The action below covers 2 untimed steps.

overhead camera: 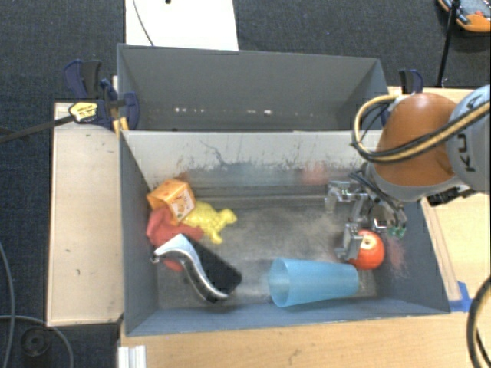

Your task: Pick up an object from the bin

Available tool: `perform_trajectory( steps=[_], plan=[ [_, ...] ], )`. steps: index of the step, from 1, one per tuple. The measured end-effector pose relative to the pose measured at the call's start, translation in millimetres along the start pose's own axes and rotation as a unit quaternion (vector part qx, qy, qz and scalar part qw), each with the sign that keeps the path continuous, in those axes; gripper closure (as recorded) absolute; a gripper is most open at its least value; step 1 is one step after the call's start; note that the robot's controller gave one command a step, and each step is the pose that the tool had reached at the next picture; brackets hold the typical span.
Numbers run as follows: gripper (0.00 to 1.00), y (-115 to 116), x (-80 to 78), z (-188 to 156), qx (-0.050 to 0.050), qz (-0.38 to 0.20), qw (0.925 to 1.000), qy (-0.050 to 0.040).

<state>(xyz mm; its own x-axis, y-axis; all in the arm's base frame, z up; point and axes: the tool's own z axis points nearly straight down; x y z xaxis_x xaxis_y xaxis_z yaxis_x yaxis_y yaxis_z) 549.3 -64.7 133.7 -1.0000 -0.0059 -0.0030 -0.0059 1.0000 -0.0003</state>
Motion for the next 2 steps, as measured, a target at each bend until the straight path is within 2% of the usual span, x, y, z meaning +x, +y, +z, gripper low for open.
perform_trajectory(
  steps=[1,2],
  plan=[
    [0.0,-36,14.0,24,0.0,-0.017,0.9999,-0.0016],
    [0.0,-48,19.2,31,0.0,-0.02,0.9998,-0.0003]
  ],
)
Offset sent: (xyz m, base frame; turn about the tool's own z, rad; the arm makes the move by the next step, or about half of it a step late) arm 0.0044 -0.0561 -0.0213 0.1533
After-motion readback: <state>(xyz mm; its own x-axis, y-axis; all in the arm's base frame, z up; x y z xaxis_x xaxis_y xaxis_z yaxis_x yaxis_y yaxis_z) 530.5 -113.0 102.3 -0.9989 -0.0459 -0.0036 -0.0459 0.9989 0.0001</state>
